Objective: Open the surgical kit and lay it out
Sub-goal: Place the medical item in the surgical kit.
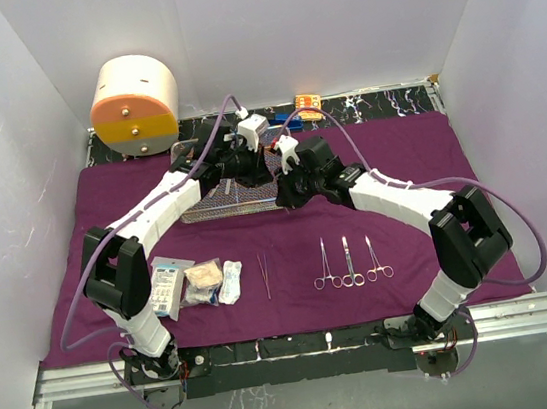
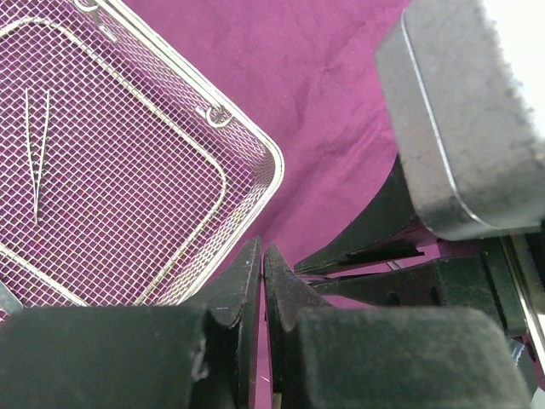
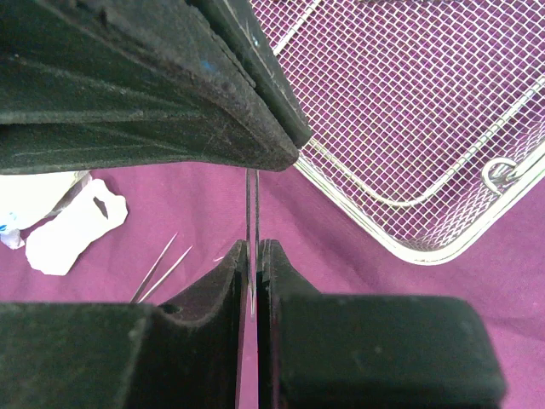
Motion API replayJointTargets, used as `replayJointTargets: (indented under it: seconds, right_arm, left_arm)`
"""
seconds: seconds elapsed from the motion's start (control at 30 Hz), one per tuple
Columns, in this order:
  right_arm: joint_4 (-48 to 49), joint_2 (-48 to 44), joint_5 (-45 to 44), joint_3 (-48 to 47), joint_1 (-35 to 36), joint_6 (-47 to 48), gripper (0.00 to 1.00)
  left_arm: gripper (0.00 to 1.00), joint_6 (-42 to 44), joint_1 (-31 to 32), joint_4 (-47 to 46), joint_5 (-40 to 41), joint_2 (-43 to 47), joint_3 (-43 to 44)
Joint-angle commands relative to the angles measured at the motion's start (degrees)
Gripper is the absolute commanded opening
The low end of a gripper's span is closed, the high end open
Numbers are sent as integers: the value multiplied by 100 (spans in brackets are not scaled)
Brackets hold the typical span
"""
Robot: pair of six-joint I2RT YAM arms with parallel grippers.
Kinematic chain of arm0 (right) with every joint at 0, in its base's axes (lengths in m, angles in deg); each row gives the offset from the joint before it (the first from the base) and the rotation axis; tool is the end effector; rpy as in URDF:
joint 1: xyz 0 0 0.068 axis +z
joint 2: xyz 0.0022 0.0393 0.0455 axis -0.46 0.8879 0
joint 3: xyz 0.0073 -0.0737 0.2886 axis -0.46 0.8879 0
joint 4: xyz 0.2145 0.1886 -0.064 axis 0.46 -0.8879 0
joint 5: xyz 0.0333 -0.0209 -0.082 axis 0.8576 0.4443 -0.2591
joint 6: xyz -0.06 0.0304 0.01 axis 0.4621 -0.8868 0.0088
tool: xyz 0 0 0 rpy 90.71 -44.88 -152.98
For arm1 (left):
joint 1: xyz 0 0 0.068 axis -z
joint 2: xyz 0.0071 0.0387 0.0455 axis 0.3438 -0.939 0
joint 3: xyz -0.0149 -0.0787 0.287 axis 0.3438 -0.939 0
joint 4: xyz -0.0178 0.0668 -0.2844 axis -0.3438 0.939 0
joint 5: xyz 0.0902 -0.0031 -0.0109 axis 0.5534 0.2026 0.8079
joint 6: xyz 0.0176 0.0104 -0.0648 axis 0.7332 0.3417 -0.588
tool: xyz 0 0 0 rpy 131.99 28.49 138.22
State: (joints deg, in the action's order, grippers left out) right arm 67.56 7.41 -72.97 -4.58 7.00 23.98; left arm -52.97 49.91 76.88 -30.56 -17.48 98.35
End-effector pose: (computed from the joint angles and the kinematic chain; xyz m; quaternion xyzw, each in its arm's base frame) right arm 0.3215 0.2388 0.2439 -0.2796 0.8555 0.2655 0.3457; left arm 0.3807 -0.2462 0.2953 0.3129 0.7999 -0.3227 0.3977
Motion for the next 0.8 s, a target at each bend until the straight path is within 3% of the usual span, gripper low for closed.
replayJointTargets:
  seconds: [0.0, 0.47, 0.6, 0.77]
  right_arm:
    - [173, -50, 99, -280, 24, 77, 5]
    - [243, -651, 445, 126, -195, 393, 47]
    - [234, -1010, 854, 359, -515, 585, 53]
    - [47, -1368, 1077, 701, -973, 944, 52]
  left_arm:
    - [0, 174, -9, -19, -250, 88, 144]
    - [0, 877, -218, -425, -1226, 295, -308]
    - [0, 1333, -297, -429, -1588, 327, -513]
    - [0, 1949, -308, -299, -2317, 333, -852]
